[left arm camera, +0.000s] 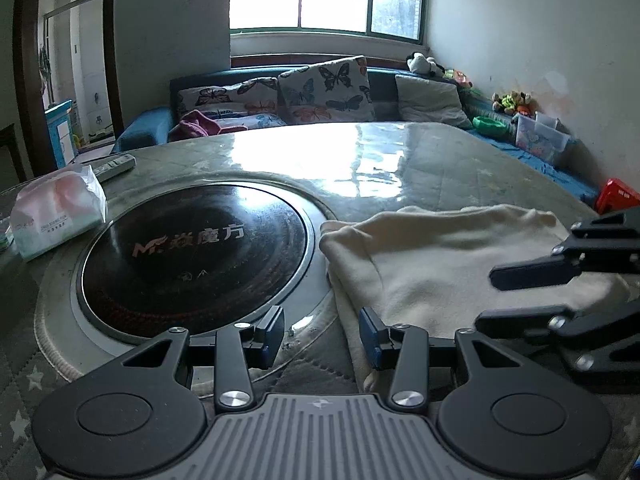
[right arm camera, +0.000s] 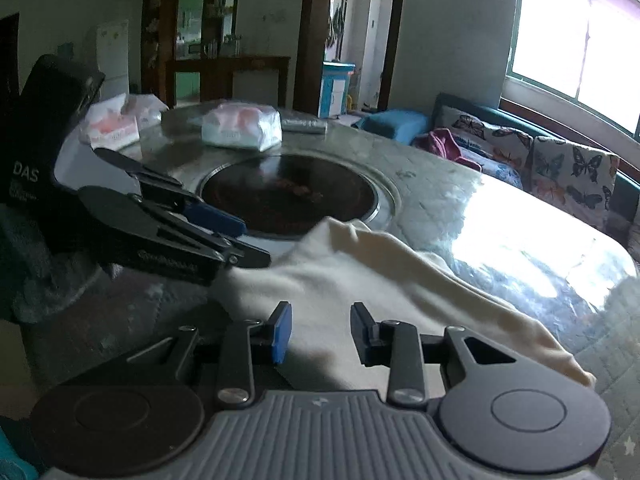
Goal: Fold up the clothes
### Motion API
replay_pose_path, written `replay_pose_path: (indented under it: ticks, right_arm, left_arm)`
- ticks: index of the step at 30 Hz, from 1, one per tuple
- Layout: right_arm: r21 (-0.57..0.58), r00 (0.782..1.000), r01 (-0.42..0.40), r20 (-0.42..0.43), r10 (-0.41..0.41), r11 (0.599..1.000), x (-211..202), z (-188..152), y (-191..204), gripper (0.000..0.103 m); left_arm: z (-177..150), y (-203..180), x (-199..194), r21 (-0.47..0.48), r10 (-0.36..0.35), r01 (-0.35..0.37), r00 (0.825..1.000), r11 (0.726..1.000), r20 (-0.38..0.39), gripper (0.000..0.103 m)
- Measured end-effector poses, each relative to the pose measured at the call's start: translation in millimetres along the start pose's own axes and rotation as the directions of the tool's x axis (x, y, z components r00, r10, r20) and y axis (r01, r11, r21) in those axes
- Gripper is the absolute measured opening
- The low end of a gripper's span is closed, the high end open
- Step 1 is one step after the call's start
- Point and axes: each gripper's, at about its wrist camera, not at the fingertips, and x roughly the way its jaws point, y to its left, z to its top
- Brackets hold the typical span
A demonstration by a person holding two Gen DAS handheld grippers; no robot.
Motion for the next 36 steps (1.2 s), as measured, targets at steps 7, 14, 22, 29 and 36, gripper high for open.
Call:
replay_pose_path:
  ticks: [7, 14, 22, 29, 36]
  right_arm:
    - [-0.044, 1.000, -0.027, -0.012, 0.026, 0.999, 4.0, -3.7, 10.1, 0.032]
    - [-0.108, 0.997, -0.083, -0.007, 0.082, 0.991, 2.3, 8.7, 25.7, 0.034]
    - [-0.173, 0.993, -0.113, -0.044, 0.107, 0.979, 17.9, 9.2, 45.0, 0.036]
    - [-0.228, 0.993, -0.098, -0.081, 0.081, 0.969, 33.3, 8.3, 53.7, 0.036]
    - [-0.236, 0.996, -0.067, -0.073, 0.051, 0.969, 34.4, 8.3, 52.3, 0.022]
  left_arm:
    - [0.9, 1.7, -1.4, -0.026, 0.015, -0.016, 1.000, 1.000, -0.018, 0.046]
    - [2.3, 8.2, -3.4, -0.062, 0.034, -0.035, 0.999, 0.997, -0.021, 0.052]
    - [2.4, 23.4, -5.3, -0.124, 0.049, -0.054, 0.998, 0.991, -0.038, 0.054]
    - [3.0, 30.3, -8.7, -0.172, 0.039, -0.046, 0.998, 0.984, -0.043, 0.055]
    - [6.1, 32.9, -8.8, -0.230, -0.002, -0.010, 0.999, 0.973, -0.053, 0.055]
